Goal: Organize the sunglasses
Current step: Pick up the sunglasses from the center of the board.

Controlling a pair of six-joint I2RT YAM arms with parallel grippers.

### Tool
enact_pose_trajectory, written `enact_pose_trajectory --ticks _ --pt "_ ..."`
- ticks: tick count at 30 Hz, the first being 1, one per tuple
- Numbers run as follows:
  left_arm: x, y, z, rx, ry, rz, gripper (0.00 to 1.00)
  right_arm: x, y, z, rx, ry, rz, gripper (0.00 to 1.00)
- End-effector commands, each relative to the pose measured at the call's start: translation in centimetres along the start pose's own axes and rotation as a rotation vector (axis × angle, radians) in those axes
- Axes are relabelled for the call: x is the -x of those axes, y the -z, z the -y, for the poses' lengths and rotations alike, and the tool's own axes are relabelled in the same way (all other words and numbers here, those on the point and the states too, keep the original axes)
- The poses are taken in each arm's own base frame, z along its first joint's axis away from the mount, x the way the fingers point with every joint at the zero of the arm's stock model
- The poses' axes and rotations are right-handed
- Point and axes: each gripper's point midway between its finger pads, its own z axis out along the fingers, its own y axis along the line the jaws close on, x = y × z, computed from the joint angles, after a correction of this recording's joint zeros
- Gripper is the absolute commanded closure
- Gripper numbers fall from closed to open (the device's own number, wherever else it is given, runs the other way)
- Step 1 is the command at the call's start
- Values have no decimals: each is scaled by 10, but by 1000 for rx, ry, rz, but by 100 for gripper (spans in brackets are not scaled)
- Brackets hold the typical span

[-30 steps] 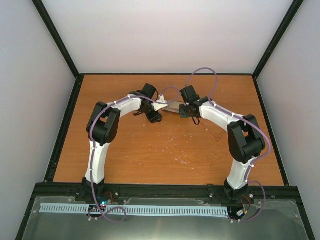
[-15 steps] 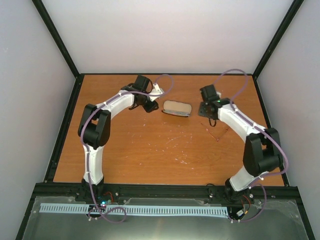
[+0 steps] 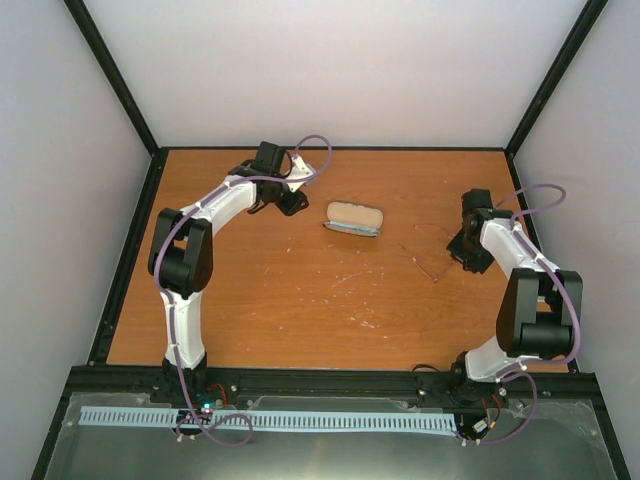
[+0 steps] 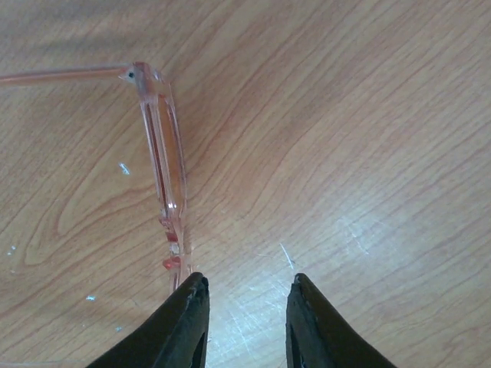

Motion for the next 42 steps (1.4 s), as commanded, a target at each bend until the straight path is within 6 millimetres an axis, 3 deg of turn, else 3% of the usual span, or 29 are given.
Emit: enact_pose_trajectory --ticks 1,19,25,27,31,34,38,40,42 --pt "16 14 -6 16 13 54 58 1 -10 -11 45 -25 -51 72" --pt "3 6 -7 7 46 36 59 6 -41 -28 76 -34 -94 72" --pt "2 3 -6 -8 47 34 59 7 -50 -29 63 -24 -113 96" --pt "5 4 -5 -17 46 39 59 11 -46 -31 70 -24 -97 97" --pt "25 14 3 -76 40 87 58 21 -34 -34 84 16 -71 97" --pt "57 34 14 -164 38 171 57 28 -15 -59 233 104 -43 97" --pt "113 69 32 -317 56 328 56 4 36 -121 699 283 -78 97" --pt "133 82 40 -394 72 390 56 -18 61 -140 911 348 -132 97" --pt "145 90 45 -452 85 437 57 -35 79 -150 1016 416 -157 97"
